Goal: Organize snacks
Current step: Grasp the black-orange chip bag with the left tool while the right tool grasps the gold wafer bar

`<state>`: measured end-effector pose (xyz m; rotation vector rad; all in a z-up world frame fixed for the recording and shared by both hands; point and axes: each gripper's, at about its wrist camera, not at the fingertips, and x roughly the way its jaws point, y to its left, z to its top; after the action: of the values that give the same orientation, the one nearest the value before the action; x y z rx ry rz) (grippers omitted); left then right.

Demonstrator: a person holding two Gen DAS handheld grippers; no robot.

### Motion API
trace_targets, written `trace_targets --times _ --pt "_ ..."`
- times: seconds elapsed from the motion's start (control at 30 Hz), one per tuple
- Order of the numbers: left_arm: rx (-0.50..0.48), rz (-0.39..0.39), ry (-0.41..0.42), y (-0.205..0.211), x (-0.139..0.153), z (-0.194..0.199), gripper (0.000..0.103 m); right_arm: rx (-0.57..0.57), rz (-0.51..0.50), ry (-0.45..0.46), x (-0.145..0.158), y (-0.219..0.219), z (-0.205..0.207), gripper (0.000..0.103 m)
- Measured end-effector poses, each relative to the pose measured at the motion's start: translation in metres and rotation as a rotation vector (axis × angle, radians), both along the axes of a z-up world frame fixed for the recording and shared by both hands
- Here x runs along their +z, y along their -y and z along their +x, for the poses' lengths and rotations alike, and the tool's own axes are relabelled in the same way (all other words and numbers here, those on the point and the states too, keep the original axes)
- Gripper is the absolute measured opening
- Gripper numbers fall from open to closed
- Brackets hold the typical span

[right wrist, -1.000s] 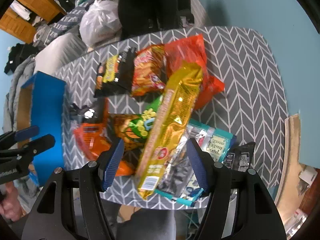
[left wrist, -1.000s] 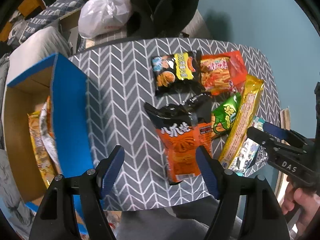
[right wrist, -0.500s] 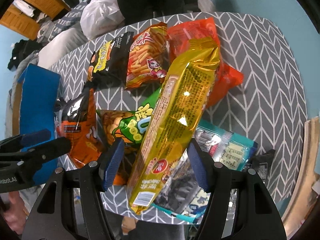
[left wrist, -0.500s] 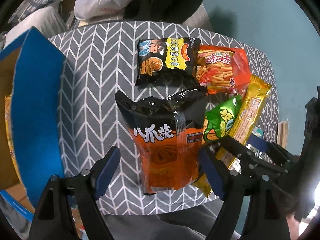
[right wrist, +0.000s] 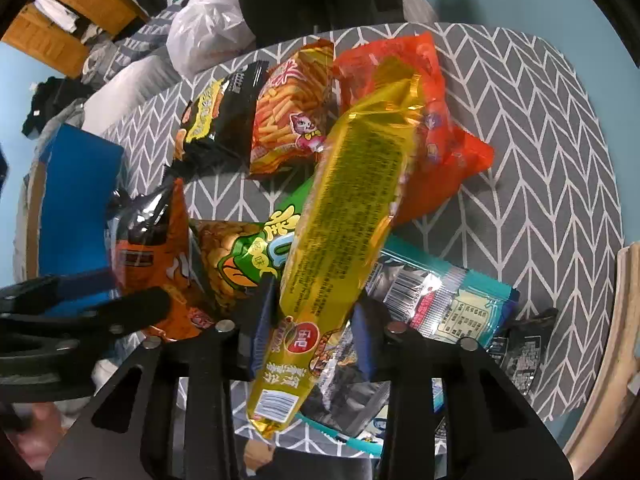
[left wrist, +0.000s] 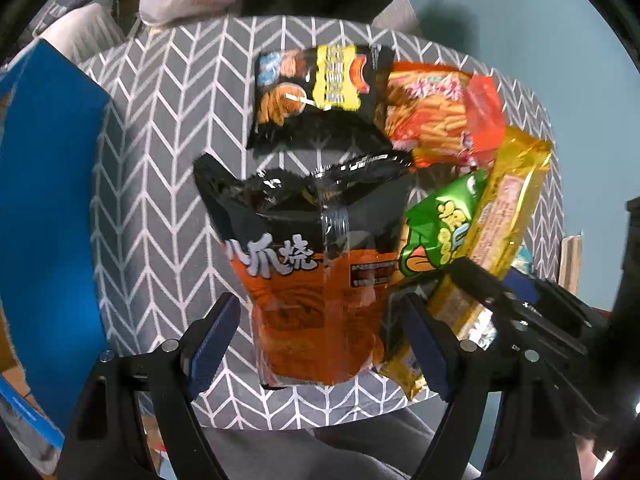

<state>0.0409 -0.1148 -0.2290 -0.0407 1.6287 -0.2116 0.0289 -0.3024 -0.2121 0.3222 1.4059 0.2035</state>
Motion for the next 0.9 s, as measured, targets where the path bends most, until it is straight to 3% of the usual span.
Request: trace_targets --times 0.13,0.27,0.37,0.67,0.9 --pt "-0.036 0.02 -0.005 0.005 -0.015 0.001 0.083 -0.005 0.015 0.008 0.01 0.004 -0.005 0.03" --pt "-0.085 0.04 0.015 0.007 -0.019 0.003 0.055 -0.006 0.019 0.019 0.02 0.006 -0.01 0.029" --pt "-0.096 0.033 0.048 0.002 -0.013 0.004 0.045 -0.001 0.013 0.028 0.027 0.006 -0.012 0.029" --pt "-0.106 0.044 0.114 -0.017 0.011 -0.002 0.042 0.017 0.003 0.068 0.048 0.01 -0.017 0.028" --pt "-0.107 0.064 0.172 -0.035 0.048 -0.001 0.042 0.063 -0.029 0.088 0.068 0.004 -0.017 0.028"
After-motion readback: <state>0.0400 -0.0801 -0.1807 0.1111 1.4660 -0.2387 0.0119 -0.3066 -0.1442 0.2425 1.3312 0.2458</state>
